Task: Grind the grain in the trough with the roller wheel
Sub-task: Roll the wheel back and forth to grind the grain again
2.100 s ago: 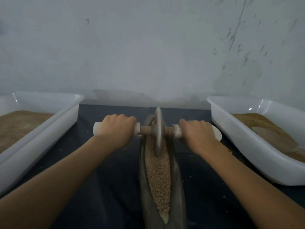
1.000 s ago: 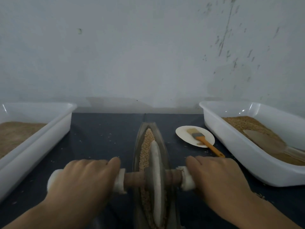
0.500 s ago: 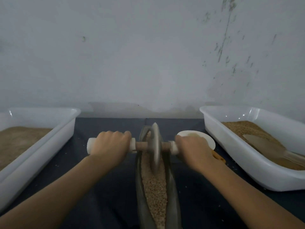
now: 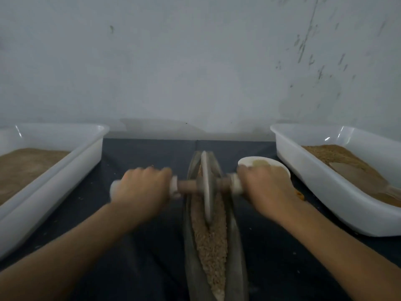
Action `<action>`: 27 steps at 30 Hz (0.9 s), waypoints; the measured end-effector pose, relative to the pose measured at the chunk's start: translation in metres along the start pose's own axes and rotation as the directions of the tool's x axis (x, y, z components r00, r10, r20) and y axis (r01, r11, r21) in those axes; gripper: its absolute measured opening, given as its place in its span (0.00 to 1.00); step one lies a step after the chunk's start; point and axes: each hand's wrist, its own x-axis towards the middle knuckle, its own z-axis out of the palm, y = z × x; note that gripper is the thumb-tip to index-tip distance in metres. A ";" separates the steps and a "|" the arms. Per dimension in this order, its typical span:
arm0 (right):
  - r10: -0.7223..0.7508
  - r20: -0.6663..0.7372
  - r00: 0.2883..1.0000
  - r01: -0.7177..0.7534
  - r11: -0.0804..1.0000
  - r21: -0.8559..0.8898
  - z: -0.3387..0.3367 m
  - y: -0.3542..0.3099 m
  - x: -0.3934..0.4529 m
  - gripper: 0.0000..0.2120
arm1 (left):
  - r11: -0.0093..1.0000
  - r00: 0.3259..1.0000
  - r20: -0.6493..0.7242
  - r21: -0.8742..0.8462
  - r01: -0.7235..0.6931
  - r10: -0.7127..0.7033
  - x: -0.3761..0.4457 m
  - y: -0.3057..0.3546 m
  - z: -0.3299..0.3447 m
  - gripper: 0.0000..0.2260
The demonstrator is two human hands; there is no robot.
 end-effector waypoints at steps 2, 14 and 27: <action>0.042 -0.038 0.998 -0.041 0.999 0.017 0.014 0.004 0.030 0.16 | 1.000 0.999 -0.042 0.006 0.006 -0.006 0.031 -0.003 0.007 0.08; -0.069 -0.128 0.989 0.096 0.972 0.216 -0.041 -0.005 -0.073 0.29 | 0.952 0.917 -0.258 0.034 -0.306 0.304 -0.072 -0.010 -0.024 0.32; 0.093 -0.030 0.995 -0.091 0.994 0.062 0.014 0.001 0.038 0.13 | 0.999 0.998 -0.058 -0.038 -0.001 -0.001 0.050 -0.009 0.022 0.07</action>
